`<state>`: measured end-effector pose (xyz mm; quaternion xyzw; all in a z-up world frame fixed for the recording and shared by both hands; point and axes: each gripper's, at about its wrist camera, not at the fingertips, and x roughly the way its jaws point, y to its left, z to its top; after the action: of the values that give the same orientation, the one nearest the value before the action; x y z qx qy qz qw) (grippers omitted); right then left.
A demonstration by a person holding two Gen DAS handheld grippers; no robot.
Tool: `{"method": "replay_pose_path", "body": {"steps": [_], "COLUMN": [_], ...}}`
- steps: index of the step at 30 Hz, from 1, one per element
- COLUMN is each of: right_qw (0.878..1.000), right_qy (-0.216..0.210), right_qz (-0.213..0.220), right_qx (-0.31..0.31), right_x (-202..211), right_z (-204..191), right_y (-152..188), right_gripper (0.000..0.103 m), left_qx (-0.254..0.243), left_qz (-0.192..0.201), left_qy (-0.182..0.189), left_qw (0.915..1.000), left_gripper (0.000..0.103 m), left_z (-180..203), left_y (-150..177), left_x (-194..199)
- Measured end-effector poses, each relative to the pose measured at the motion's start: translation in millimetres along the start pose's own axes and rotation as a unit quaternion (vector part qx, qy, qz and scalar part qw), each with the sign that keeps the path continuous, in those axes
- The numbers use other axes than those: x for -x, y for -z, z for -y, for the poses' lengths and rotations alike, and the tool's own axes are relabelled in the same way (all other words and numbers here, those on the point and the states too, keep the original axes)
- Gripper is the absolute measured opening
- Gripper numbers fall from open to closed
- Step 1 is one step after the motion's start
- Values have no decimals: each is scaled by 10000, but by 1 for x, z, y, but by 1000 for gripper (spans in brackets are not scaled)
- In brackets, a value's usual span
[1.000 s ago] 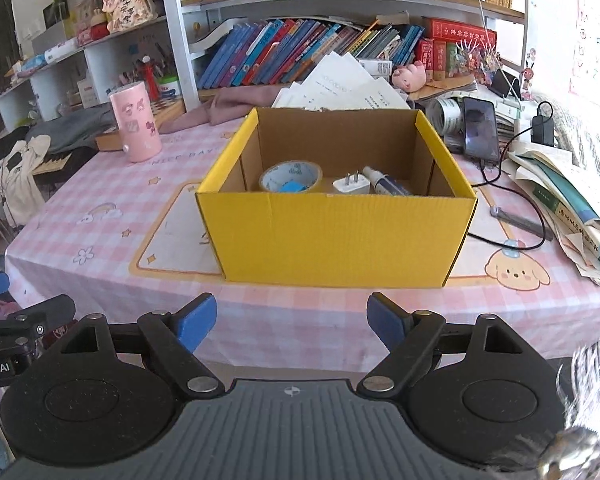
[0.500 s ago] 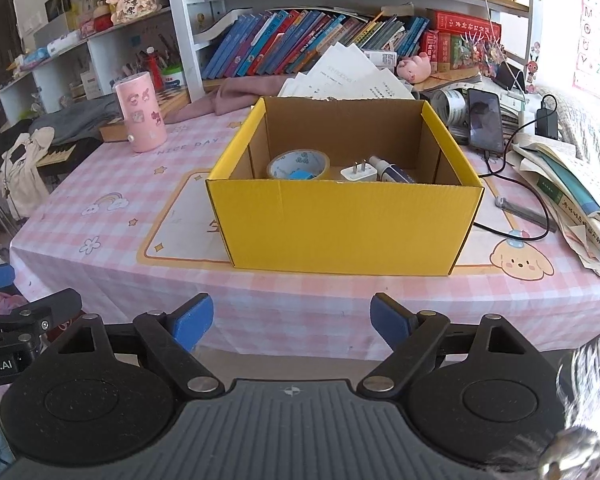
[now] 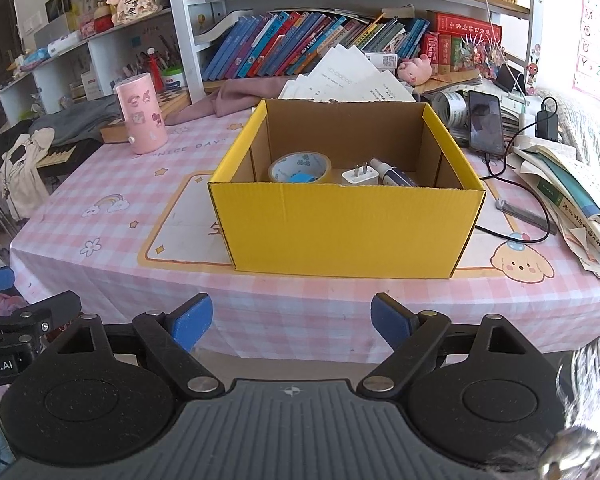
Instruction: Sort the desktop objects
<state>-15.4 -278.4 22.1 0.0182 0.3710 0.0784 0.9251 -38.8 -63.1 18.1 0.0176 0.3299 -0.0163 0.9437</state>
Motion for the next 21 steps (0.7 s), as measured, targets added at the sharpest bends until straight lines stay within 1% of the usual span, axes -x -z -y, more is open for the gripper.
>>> {"method": "replay_pose_path", "body": {"steps": [6, 8, 9, 21], "right_qw": [10000, 10000, 10000, 10000], "right_qy": [6, 5, 6, 2], "right_qz": [3, -1, -1, -13], "right_qx": [-10, -11, -13, -27], "right_x": [0, 0, 0, 0], "right_z": [0, 0, 0, 0], "right_y": [0, 0, 0, -1], "right_gripper": [86, 86, 86, 86], "left_qx": [9, 10, 10, 5], "left_qz": [-72, -84, -78, 14], "left_qy": [12, -3, -10, 109], "left_qw": [10000, 10000, 10000, 9999], "left_gripper": [97, 102, 103, 103], "left_z": [0, 0, 0, 0], "left_y": [1, 1, 1, 1], "left_x": [-1, -1, -1, 0]}}
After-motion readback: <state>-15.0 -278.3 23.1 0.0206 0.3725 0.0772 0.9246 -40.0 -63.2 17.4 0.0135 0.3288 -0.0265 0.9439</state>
